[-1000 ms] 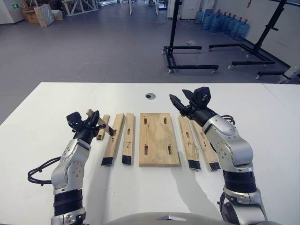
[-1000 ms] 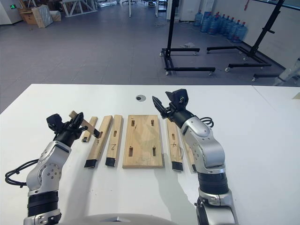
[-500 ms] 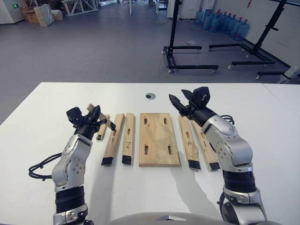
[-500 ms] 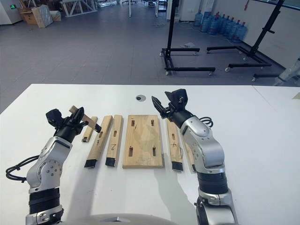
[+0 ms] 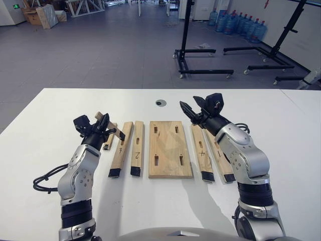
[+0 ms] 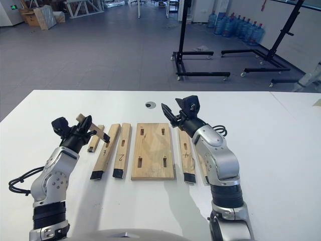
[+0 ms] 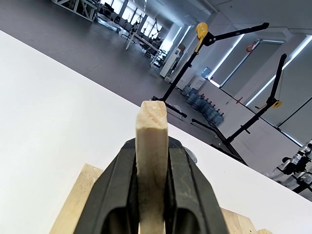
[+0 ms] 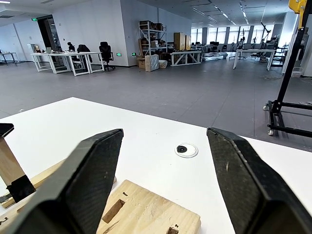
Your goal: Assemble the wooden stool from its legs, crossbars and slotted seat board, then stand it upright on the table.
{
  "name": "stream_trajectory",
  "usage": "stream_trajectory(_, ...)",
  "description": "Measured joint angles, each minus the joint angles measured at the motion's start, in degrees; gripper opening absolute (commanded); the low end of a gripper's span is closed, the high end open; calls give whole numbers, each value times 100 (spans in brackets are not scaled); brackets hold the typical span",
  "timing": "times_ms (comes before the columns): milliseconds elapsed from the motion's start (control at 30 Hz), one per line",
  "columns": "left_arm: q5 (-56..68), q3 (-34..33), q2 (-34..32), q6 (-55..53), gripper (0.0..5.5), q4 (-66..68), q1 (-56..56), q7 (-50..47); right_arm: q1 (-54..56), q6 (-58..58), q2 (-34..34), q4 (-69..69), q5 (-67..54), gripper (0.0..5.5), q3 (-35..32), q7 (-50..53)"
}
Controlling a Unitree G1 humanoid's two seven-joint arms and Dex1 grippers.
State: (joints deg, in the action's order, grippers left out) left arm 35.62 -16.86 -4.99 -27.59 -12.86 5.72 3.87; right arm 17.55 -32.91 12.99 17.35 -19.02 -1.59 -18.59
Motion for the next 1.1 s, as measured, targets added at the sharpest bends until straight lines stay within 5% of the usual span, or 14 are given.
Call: stream_trajectory(1100, -1522, 806, -306, 997, 38, 295, -274, 531, 0, 0, -5, -36, -1, 315, 47, -33)
